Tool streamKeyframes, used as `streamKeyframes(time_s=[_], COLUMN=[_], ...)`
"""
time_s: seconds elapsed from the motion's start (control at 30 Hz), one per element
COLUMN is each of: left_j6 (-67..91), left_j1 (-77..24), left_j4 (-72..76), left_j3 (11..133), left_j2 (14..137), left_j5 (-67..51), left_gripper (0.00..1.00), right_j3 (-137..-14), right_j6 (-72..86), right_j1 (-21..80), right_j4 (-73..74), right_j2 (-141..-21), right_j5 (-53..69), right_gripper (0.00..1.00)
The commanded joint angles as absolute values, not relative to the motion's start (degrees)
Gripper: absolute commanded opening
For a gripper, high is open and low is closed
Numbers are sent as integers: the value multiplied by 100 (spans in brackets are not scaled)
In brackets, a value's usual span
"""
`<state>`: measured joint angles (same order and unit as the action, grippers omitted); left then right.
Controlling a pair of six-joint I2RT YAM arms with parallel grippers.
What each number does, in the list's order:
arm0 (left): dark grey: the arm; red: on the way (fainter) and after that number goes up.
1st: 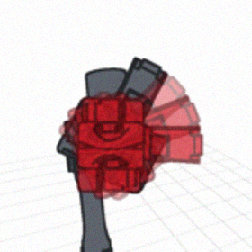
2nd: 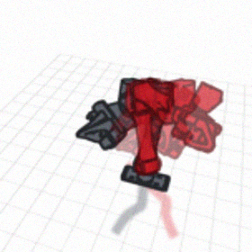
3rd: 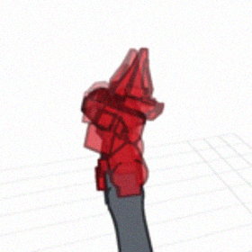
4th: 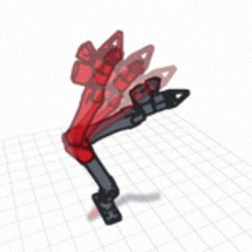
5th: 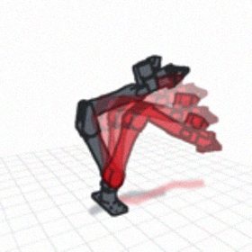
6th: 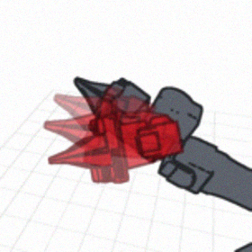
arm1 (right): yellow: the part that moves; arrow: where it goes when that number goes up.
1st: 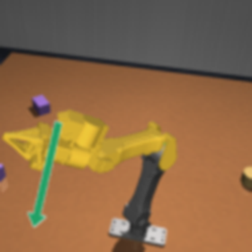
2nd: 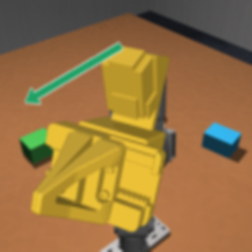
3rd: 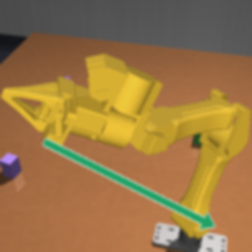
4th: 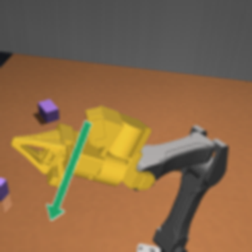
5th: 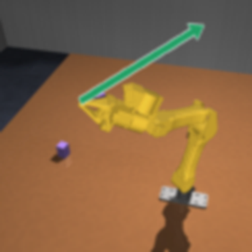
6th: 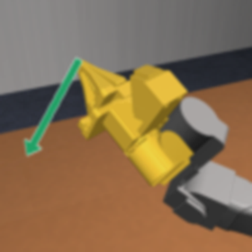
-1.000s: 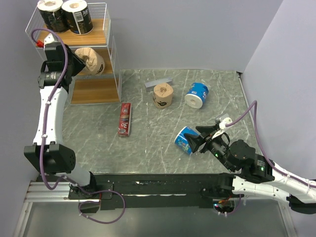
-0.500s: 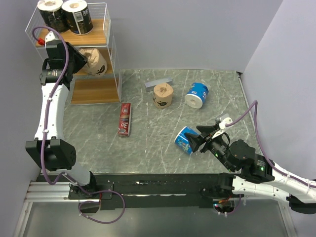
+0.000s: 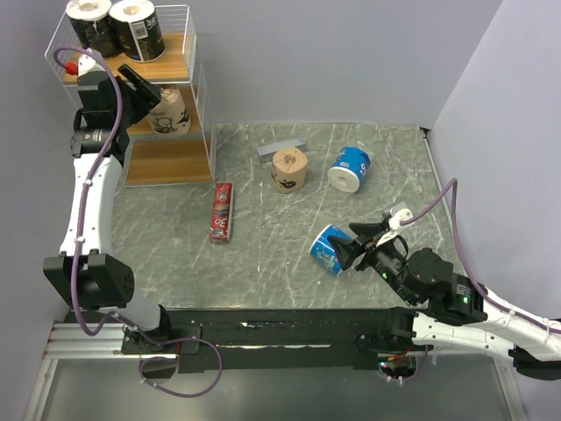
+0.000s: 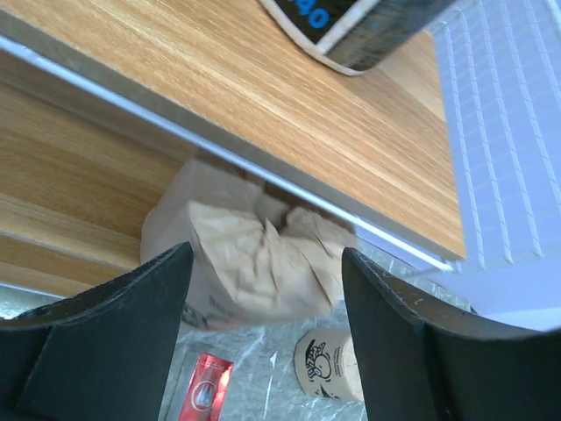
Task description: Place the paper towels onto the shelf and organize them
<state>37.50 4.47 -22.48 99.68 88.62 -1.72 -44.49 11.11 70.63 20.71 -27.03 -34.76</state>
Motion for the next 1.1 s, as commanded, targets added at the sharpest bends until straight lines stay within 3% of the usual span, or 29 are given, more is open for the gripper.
streamKeyframes(time_s=[0.0,0.17,0.4,1.07], left_j6=[3534,3305,3331,3779], left_j1=[457,457,466,431], left_j4=[-2021,-2275,-2399,-1021], left_j3=[9835,9493,8956,9018], left_j2=[8254,7998,8059,9096], left_j5=[-62,245,537,-88], left_gripper=[74,69,50,49], right_j3=[-4544,-4518,-4509,-4544], right_j6=[1186,1195,1169,1222], right_j1=[7066,7066,7066,7066], right_j4=[1986,1978,1925,1626], right_j2=[-2751,-2777,-2812,-3217], right_j5=[-3569,-3533,-3516,-3551], right_gripper=[70,70,70,70])
